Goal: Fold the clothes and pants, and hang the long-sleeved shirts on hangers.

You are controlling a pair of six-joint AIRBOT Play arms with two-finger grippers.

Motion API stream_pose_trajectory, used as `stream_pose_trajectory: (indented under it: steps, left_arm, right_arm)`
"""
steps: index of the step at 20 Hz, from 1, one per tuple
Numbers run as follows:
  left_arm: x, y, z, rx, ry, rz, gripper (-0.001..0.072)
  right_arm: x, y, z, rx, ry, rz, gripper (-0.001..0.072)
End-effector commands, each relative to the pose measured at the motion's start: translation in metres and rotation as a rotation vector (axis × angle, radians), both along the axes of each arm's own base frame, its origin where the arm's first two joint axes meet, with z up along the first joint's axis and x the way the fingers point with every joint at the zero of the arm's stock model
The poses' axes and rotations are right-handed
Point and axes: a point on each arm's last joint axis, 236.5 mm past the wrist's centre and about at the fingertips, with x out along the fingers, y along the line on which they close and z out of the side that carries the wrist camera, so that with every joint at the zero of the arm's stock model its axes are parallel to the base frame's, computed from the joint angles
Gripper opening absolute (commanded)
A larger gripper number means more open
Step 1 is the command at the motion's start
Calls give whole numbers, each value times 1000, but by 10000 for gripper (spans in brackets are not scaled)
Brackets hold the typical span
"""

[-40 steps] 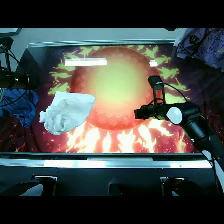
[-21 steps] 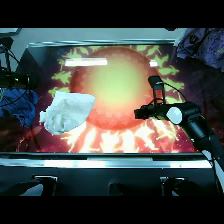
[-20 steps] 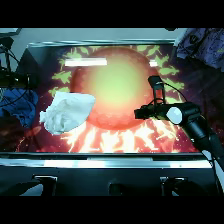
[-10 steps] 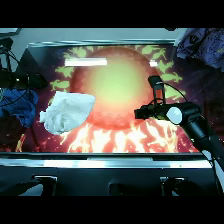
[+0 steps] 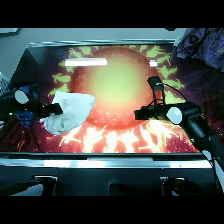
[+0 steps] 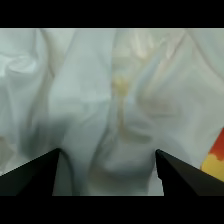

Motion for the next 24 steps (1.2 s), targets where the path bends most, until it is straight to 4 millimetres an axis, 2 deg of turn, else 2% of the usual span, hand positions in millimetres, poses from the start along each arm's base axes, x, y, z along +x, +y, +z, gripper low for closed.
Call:
stream_pose_trajectory:
  steps: [1, 2, 3, 5, 7, 9, 12, 14, 15, 16, 17, 18, 19, 21, 23, 24]
  left_arm:
    - [-7, -4, -42, -21, 44, 50, 708]
    - [-7, -14, -43, -72, 57, 72, 389]
    - [-9, -29, -40, -140, 75, 91, 12]
    - [-9, -72, -26, -280, 62, 23, 14]
    - [-21, -130, -7, -390, 52, -97, 13]
    - [-48, -197, 7, -457, 66, -231, 13]
    - [-107, -292, 16, -534, 95, -406, 13]
    - [-135, -333, 11, -534, 94, -431, 13]
    - [-140, -344, 6, -534, 103, -396, 19]
    - [-138, -348, 3, -535, 103, -363, 105]
    - [-131, -346, 3, -539, 97, -329, 375]
    - [-121, -339, 6, -544, 92, -300, 606]
    - [-109, -326, 12, -550, 92, -272, 680]
    - [-80, -283, 26, -539, 71, -211, 680]
    - [-50, -227, 39, -495, 18, -141, 681]
    - [-38, -201, 45, -478, -6, -100, 680]
  right_arm:
    - [-3, 0, -2, -5, 12, 3, 30]
    - [-3, 0, -2, -5, 13, 3, 30]
    - [-3, 0, -2, -5, 13, 3, 30]
    - [-6, -2, -4, -17, 29, 7, 31]
    - [-13, -9, -10, -55, 60, 14, 37]
    - [-27, -19, -15, -104, 114, 25, 124]
    - [-55, -43, -18, -202, 203, 38, 141]
    - [-69, -56, -18, -246, 249, 28, 144]
    - [-71, -60, -18, -253, 260, 3, 195]
    - [-69, -63, -18, -254, 260, -34, 373]
    - [-65, -66, -17, -244, 252, -95, 440]
    - [-59, -71, -16, -238, 238, -160, 440]
    - [-52, -82, -14, -264, 213, -218, 440]
    - [-42, -120, -12, -276, 205, -391, 443]
    - [-34, -148, -22, -115, 253, -563, 482]
    - [-29, -151, -31, 16, 277, -604, 482]
